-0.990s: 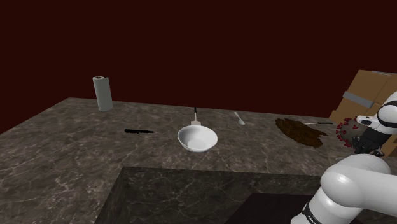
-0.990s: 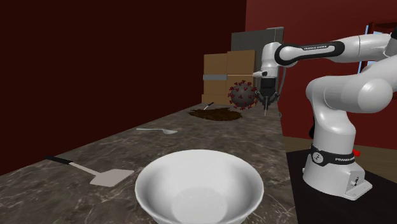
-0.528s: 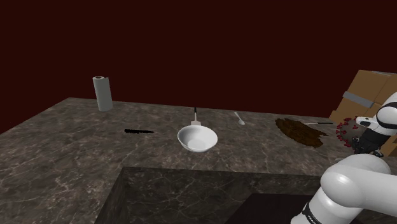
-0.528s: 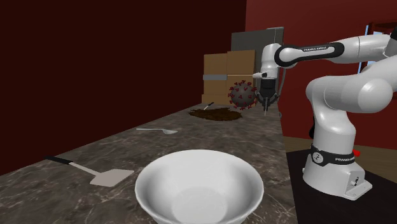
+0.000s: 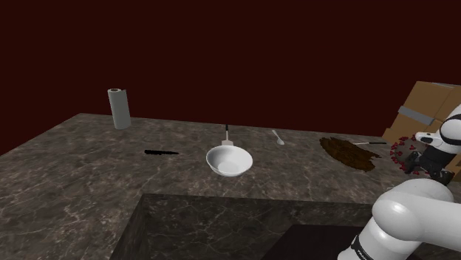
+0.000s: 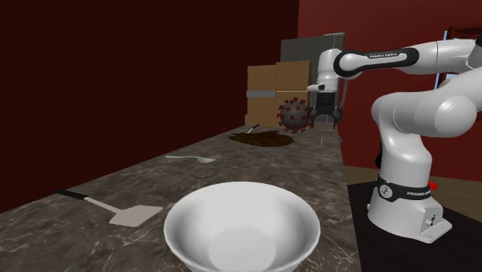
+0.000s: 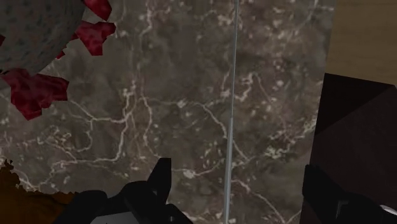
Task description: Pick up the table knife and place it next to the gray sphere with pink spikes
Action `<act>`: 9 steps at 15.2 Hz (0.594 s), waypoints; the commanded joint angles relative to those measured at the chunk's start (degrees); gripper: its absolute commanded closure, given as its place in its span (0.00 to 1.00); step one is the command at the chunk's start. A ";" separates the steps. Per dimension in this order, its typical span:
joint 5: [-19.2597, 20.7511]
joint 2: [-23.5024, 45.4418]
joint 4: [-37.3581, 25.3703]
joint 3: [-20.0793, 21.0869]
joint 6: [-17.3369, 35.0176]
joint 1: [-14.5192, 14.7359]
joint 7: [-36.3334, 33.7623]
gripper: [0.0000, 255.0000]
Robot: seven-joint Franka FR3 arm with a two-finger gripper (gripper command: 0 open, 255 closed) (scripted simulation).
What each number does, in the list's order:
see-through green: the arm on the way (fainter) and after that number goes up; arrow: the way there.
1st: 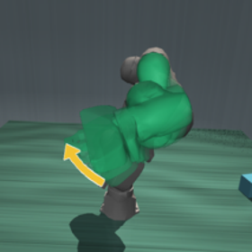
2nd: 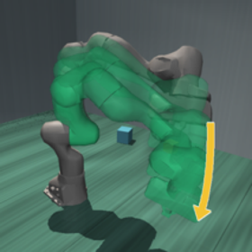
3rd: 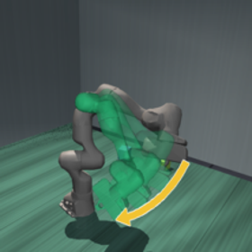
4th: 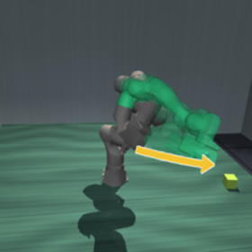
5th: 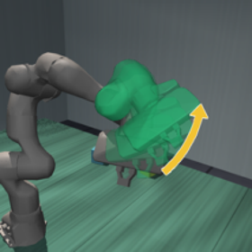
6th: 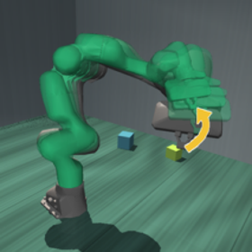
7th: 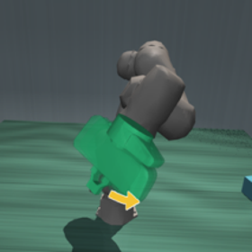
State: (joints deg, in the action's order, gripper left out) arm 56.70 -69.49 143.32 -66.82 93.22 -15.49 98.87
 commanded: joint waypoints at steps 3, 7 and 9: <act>-3.51 0.67 -3.34 3.86 -3.31 0.59 0.83 0.00; -3.51 0.67 -3.34 3.86 -3.31 0.59 0.83 0.00; -3.51 0.67 -3.34 3.86 -3.31 0.59 0.83 0.00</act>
State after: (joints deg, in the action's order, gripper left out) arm 53.20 -68.82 139.99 -62.97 89.92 -14.90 99.70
